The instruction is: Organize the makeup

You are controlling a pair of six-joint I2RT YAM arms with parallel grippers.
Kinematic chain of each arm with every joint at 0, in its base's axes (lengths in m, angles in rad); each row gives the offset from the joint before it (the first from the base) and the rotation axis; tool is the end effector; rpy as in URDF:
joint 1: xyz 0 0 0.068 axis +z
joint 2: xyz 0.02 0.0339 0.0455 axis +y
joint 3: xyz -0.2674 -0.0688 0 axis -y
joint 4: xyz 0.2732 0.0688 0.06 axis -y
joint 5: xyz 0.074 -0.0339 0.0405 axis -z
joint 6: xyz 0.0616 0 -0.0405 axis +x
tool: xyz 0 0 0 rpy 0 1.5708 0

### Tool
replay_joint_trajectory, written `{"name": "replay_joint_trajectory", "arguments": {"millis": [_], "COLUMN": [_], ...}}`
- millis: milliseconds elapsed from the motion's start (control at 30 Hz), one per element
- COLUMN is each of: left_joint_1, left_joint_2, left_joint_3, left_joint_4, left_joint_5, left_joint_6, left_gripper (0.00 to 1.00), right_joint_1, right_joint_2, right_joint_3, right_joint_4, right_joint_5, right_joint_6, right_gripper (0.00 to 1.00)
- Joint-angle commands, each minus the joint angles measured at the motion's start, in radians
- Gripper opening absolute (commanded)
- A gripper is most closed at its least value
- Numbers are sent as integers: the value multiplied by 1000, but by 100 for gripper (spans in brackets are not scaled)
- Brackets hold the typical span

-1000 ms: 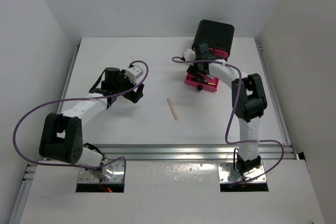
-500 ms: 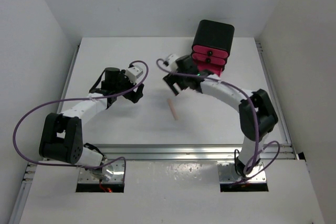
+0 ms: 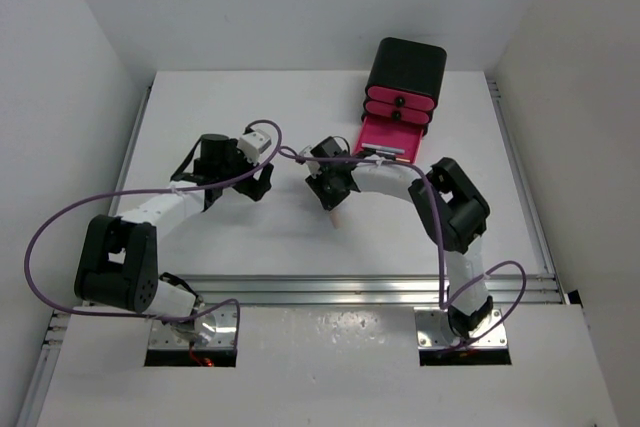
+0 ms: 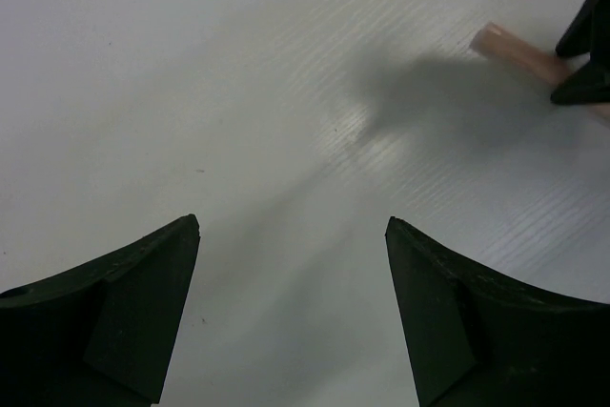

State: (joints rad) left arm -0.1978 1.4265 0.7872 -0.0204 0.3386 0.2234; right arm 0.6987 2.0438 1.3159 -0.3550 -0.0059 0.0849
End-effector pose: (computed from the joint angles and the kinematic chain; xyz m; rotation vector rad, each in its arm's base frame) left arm 0.3303 -0.0871 0.1823 0.6409 2.1158 -0.3627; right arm 0.3438 0.2893 0.0948 -0.8118 2.5549 0.2621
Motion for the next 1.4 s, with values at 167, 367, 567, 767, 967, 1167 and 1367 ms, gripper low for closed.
{"name": "replay_joint_trajectory", "arguments": {"millis": [167,367,567,767,967,1167,1367], "left_joint_1": [-9,-9,-9,-9,-9,-9,-9], "left_joint_2": [-35,-35,-44,-44,-44,-44,-26], "left_joint_3": [-2,-11,-11,-11,-11,-11,-11], "left_joint_4": [39,48,57,57,48,48,57], "left_joint_5": [-9,-9,-9,-9,-9,-9,2], "left_joint_6": [-15,-15,-15,-6,-6,-6,-15], "left_gripper": [85,85,85,85,85,85,85], "right_joint_1": [-36,-108,-231,-301,-309,-311,-318], "right_joint_2": [-64,-208,-129,1,-13,-131,-315], "right_joint_3": [20,19,135,201,218,168,-146], "right_joint_4": [-101,10,51,151,160,206,267], "right_joint_5": [-45,146,259,311,320,406,414], "right_joint_6": [-69,-520,-847,-973,-918,-635,228], "right_gripper": [0,0,0,13,59,63,66]}}
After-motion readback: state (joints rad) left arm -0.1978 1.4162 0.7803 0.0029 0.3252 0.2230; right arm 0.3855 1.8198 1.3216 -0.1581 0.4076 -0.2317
